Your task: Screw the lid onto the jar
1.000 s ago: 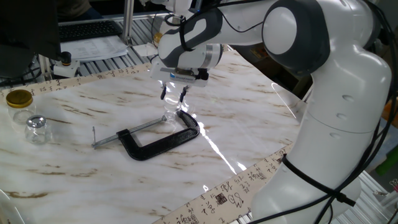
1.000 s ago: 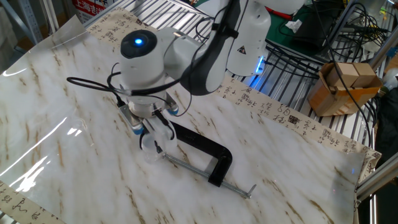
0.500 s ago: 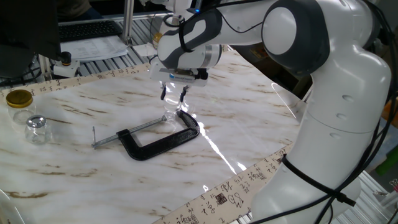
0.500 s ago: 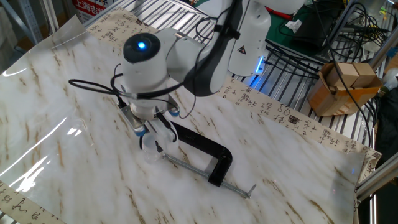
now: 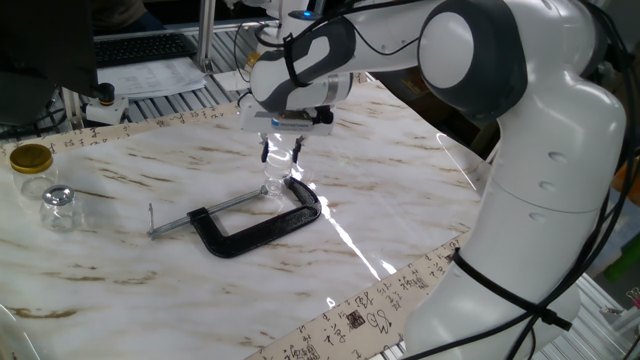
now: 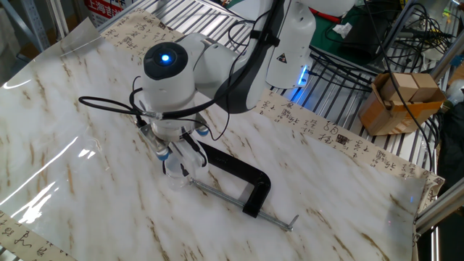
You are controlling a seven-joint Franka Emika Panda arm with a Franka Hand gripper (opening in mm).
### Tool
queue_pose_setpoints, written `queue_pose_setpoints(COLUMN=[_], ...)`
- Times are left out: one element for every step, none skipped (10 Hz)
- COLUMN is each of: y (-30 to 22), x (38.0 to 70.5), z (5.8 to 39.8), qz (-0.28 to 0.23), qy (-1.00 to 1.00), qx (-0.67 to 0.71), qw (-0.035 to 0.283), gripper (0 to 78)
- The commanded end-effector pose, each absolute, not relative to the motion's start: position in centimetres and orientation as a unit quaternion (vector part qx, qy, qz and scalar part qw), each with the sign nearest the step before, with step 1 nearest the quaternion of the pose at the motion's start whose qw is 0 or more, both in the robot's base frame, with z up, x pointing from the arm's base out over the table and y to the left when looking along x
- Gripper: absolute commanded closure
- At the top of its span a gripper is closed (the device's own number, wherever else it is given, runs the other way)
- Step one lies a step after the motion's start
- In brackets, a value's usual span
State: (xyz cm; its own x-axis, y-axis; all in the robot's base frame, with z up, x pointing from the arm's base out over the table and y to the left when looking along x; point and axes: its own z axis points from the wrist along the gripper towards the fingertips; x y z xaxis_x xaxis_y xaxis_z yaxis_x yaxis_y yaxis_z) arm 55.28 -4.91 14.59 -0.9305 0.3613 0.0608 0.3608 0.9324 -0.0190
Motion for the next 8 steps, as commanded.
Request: queue_pose_setpoints(y=[-5.11, -5.09, -5.07, -5.01, -5.0, -4.91, -4.87, -4.87], x=[55.95, 55.97, 55.93, 55.87, 55.84, 55.53, 55.39, 55.39], z=[14.96, 14.82, 14.74, 14.54, 14.5, 14.29, 14.22, 14.22], qz=[0.002, 0.001, 0.0, 0.0, -0.001, -0.001, -0.001, -0.001], qy=[-0.983, -0.982, -0.982, -0.982, -0.982, -0.982, -0.982, -0.982], qx=[-0.183, -0.185, -0.186, -0.187, -0.187, -0.187, -0.187, -0.187], qw=[0.03, 0.031, 0.031, 0.031, 0.031, 0.03, 0.03, 0.03], gripper=[76.4, 76.4, 76.4, 76.4, 76.4, 76.4, 76.4, 76.4])
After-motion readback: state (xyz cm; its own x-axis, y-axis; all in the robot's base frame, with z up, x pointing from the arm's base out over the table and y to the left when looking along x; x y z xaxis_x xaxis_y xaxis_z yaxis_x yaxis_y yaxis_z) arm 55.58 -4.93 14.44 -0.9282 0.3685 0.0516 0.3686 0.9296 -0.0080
